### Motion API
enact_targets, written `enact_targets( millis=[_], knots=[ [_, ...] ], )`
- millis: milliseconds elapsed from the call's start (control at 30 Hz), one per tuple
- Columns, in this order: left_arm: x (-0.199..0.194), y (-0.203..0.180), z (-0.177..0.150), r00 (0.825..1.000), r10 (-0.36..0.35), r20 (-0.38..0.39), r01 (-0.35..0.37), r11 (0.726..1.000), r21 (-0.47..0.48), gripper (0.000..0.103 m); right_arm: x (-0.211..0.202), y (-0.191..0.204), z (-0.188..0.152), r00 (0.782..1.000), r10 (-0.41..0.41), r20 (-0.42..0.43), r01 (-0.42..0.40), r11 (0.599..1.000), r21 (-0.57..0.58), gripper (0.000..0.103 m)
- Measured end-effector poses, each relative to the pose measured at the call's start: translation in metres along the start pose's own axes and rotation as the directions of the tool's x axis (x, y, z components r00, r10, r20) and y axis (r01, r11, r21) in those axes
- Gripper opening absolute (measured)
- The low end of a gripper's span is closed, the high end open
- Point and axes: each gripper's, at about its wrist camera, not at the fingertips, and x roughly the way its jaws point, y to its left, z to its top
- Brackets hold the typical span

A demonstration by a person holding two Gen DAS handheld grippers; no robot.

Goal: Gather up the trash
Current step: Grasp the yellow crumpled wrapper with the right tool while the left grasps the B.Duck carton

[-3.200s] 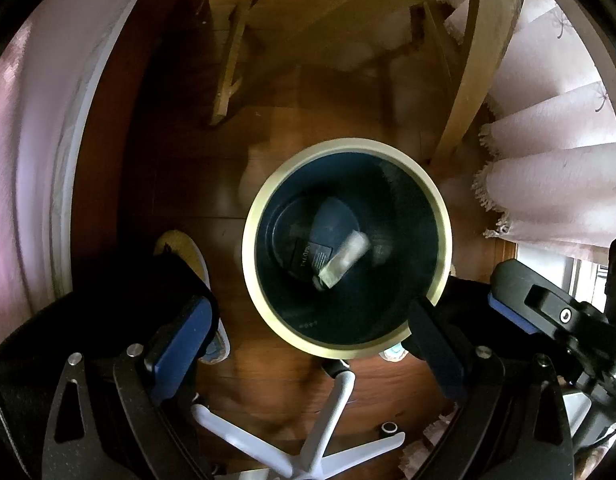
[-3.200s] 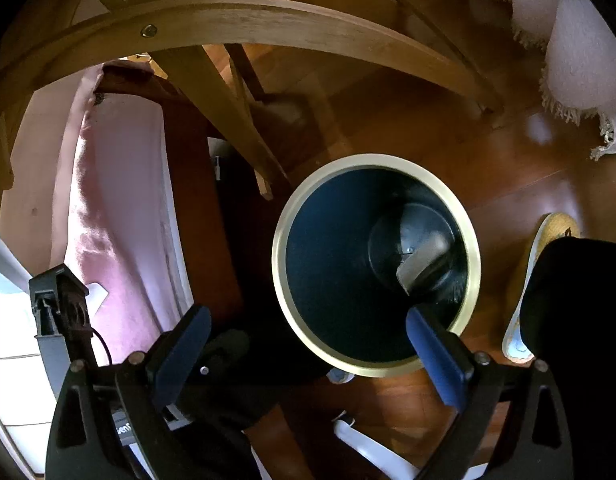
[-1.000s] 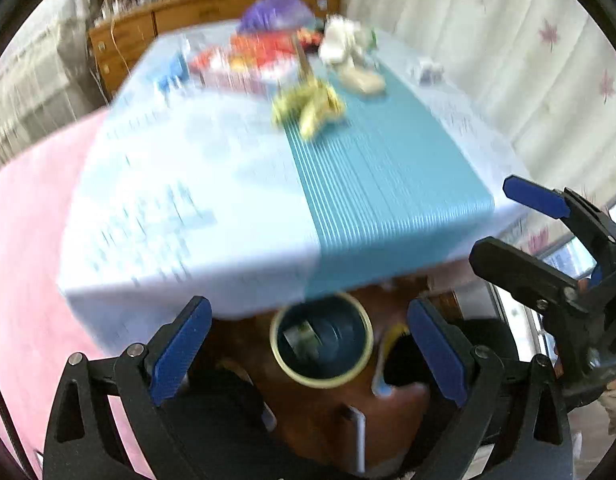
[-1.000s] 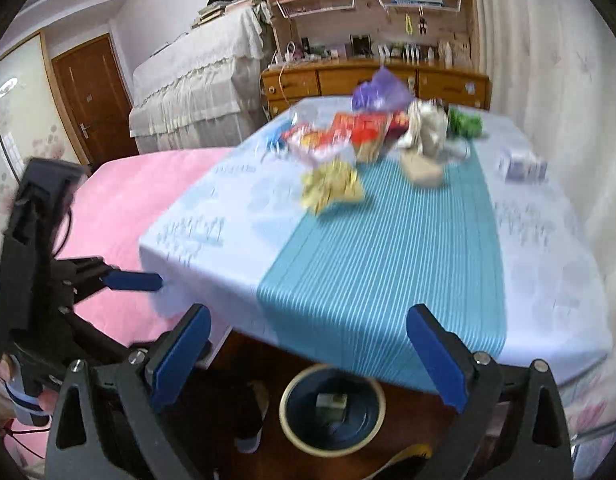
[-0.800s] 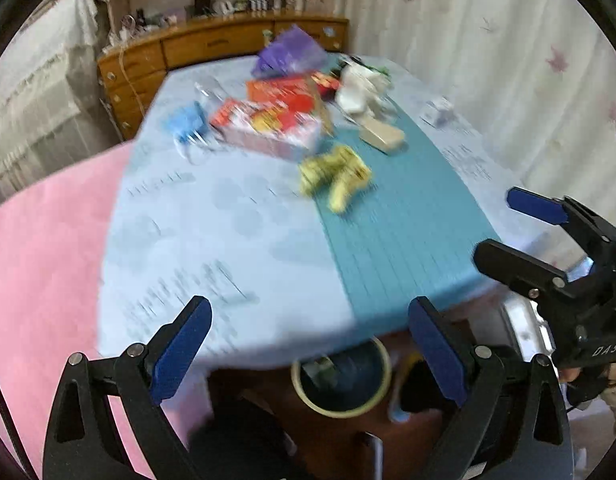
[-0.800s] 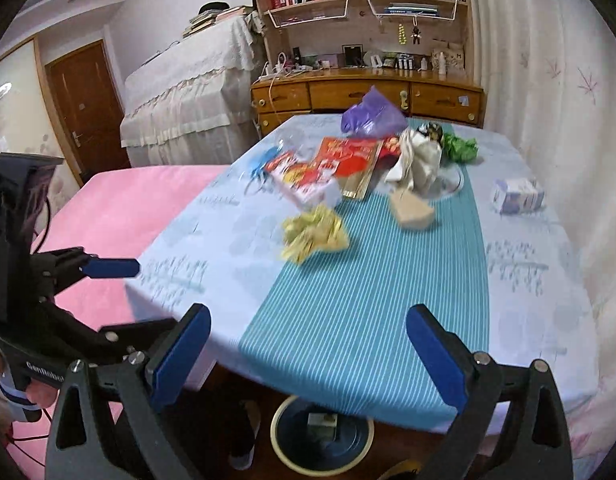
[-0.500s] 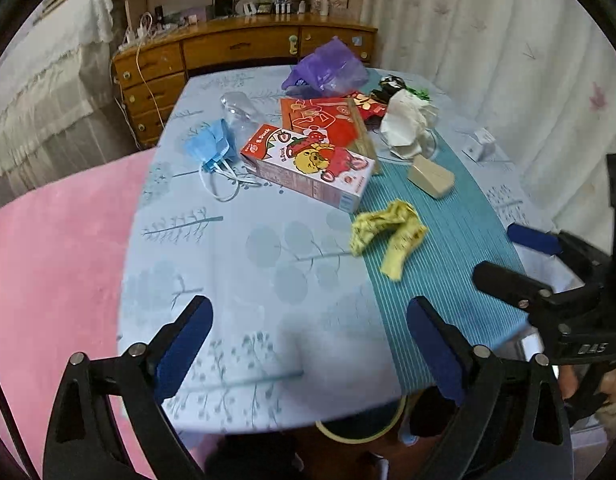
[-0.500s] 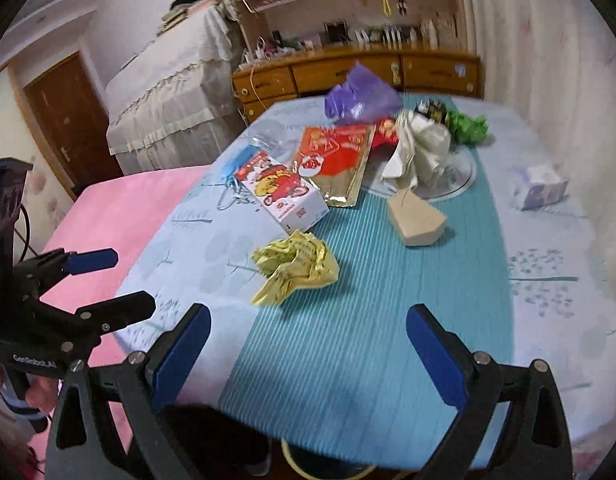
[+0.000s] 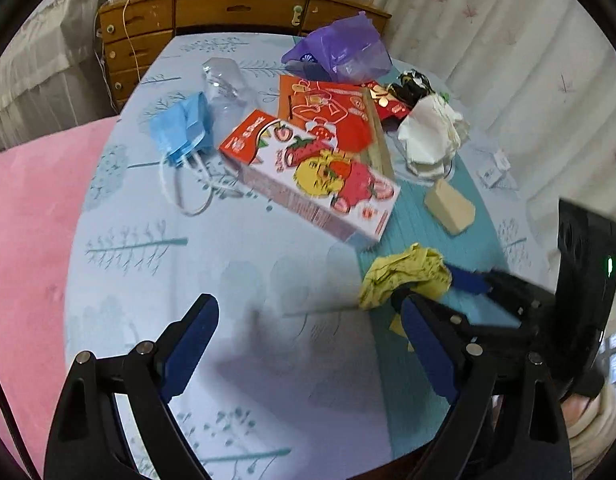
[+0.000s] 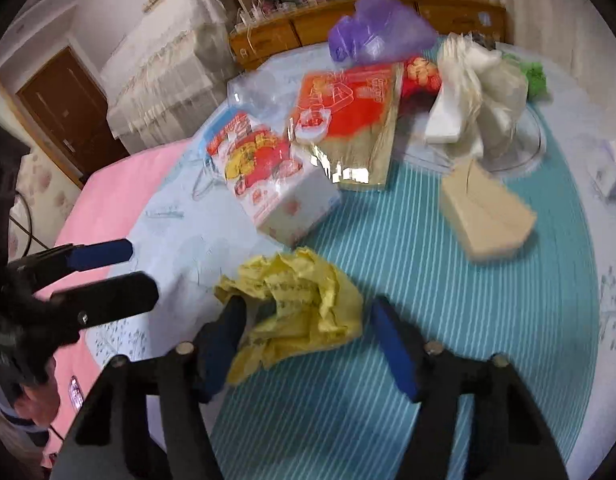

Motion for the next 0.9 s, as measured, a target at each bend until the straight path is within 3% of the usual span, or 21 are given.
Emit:
enact_targets(
  millis=[133,367,533,667,900],
  knots=[
    [0.008,-0.002,0.021,1.000,-0.011,-0.009,0.011,0.999,-0.032,0.092,-0.003,-0.007,0.006,1.000,0.015,0.015,-0.015,1.000,0.001,0.048],
    [0.020,-0.007,0.053,1.000,0.004,-0.017,-0.005,0.995,-0.095,0.092,-0.029,-0.024,0.032,0.994,-0.058,0.097,0.057,0.998,0.017,0.047],
    [0.033,-0.009,0.073,0.998,0.069,-0.010,-0.070,0.986,-0.151,0.095,-0.040,-0.038,0.056,0.975,-0.130,0.178,0.125,0.991,0.041,0.047],
    [0.047,-0.009,0.085,0.991,0.131,-0.011,-0.131,0.974,-0.186,0.097,-0.033,-0.048,0.070,0.970,-0.142,0.198,0.130,0.989,0.071,0.047],
    [0.081,-0.002,0.093,0.982,0.178,-0.069,-0.190,0.944,-0.270,0.097,-0.015,-0.052,0.065,0.974,-0.142,0.175,0.129,0.988,0.081,0.047]
  ],
)
